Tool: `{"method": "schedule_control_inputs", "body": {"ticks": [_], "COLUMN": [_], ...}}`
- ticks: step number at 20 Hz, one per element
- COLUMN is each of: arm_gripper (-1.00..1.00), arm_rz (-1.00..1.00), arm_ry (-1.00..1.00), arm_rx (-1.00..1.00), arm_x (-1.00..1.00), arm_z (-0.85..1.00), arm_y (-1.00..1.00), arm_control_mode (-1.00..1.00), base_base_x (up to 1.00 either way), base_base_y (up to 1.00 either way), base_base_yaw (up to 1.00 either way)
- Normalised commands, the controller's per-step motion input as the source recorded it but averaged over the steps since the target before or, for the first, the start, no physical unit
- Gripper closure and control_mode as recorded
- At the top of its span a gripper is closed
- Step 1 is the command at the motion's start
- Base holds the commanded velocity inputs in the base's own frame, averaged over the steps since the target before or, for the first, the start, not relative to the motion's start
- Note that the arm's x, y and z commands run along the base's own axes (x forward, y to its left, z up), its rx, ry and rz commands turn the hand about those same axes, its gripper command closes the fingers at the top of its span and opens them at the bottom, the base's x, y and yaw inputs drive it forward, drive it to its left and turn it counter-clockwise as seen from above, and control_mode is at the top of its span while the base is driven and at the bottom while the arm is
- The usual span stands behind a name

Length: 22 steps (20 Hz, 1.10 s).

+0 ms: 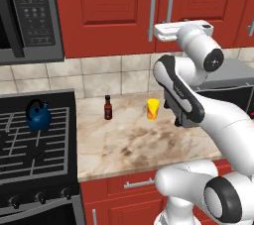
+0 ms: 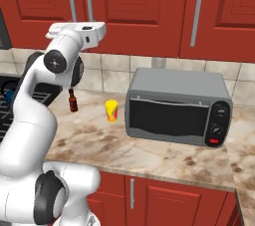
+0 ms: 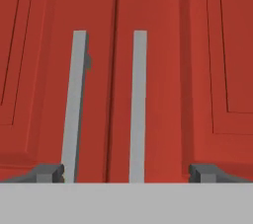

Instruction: Pick the pan from the cabinet and place it on the stove. Then turn on the stove burner for the pan.

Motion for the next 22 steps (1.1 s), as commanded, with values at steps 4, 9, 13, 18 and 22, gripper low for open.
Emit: {"method": "schedule_control_inputs", "body": {"ticks": [4,9,13,18,22], "arm_gripper": [-1.0,-1.0,-1.0,-1.0,-1.0], "arm_rz": [0.0,0.0,0.0,0.0,0.0], "arm_ry": [0.0,0.0,0.0,0.0,0.0], "arm_rx": [0.0,0.0,0.0,0.0,0.0], "arm_x": [0.35,0.35,0.36,0.38,0.4], "arm_z": [0.0,0.0,0.0,0.0,0.0], "arm_y": [0.0,0.0,0.0,0.0,0.0], "arm_control_mode": [-1.0,-1.0,-1.0,-1.0,-1.0], "base_base_x": [0.0,0.0,0.0,0.0,0.0], "base_base_y": [0.0,0.0,0.0,0.0,0.0], "base_base_yaw": [0.0,0.0,0.0,0.0,0.0]}}
